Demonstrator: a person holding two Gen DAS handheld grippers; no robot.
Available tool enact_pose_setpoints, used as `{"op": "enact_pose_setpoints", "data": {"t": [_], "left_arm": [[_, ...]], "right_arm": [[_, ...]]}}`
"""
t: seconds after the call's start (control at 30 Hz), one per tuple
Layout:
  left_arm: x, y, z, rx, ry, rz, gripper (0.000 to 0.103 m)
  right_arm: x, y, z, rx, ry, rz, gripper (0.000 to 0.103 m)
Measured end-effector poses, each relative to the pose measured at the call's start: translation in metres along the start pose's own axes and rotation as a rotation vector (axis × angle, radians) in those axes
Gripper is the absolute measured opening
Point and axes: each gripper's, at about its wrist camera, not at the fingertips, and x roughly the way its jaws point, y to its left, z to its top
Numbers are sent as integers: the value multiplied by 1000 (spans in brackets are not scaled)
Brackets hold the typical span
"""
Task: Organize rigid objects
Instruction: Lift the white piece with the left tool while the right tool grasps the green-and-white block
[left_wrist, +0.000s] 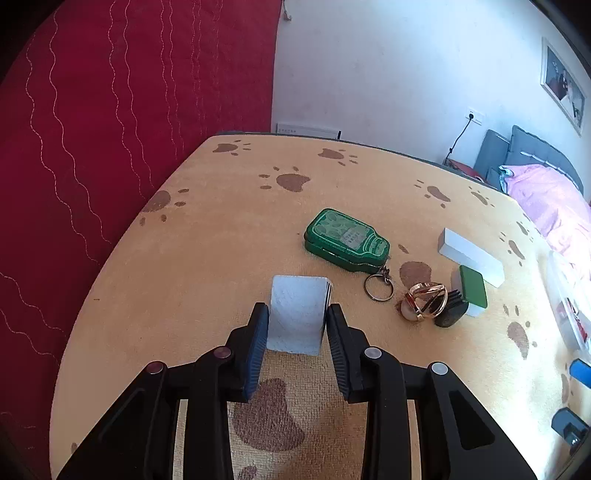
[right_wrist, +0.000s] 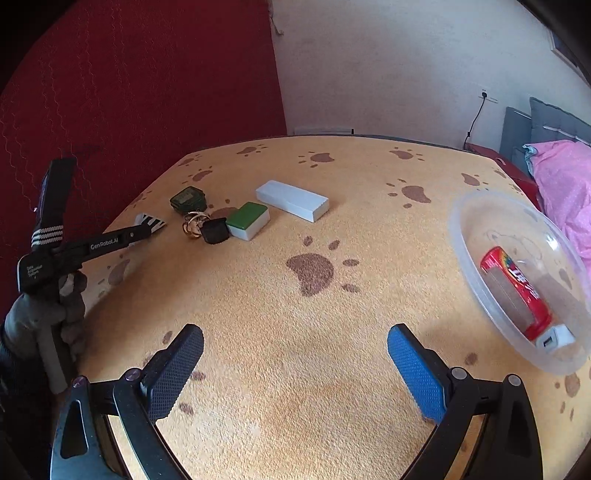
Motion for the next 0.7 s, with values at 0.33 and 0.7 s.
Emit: {"op": "enact_pose_setpoints", "data": {"t": [0.33, 0.7], "left_arm": [[-4, 13, -7, -76, -15, -35, 33], [-12, 10, -10, -77, -42, -51, 31]], "right_arm": [[45, 29, 43, -14, 27, 42, 102], [78, 27, 74, 39, 27, -13, 87]]}}
